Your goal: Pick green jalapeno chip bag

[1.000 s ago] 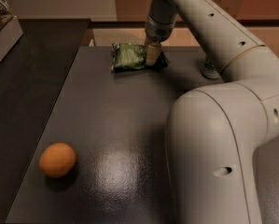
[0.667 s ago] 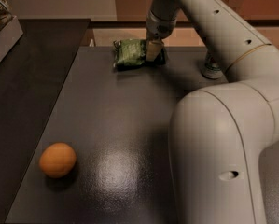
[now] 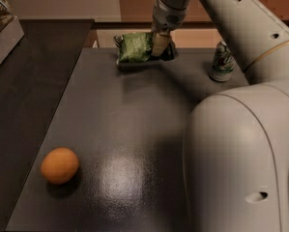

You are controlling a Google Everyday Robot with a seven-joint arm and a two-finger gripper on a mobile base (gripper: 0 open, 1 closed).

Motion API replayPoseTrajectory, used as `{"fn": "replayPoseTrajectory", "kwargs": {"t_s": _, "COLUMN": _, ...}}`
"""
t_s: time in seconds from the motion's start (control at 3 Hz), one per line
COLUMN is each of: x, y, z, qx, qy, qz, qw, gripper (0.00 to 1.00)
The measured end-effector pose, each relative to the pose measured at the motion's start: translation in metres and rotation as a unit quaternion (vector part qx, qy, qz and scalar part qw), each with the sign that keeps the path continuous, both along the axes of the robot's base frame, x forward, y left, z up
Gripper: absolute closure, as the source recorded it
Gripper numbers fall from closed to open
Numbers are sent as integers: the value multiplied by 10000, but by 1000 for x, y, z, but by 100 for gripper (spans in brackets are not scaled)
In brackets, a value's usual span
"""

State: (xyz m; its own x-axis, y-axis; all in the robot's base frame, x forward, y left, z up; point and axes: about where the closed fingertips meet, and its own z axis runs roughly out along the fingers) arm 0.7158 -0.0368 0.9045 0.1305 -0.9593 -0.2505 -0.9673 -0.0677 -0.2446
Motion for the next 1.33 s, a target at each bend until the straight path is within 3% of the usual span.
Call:
{"fn": "replayPoseTrajectory", "kwargs": {"t_s": 0.67, "x": -21, "y": 1, "z": 41, "qx": 129, "qy": -290, "qz": 354, "qw": 9989, "gripper": 100}}
{"fn": "replayPoseTrajectory", "kwargs": {"t_s": 1.33, "x": -40, "y": -5, "z": 59, "qx": 171, "qy": -586, "qz": 641, "qw": 9961, "gripper": 100}}
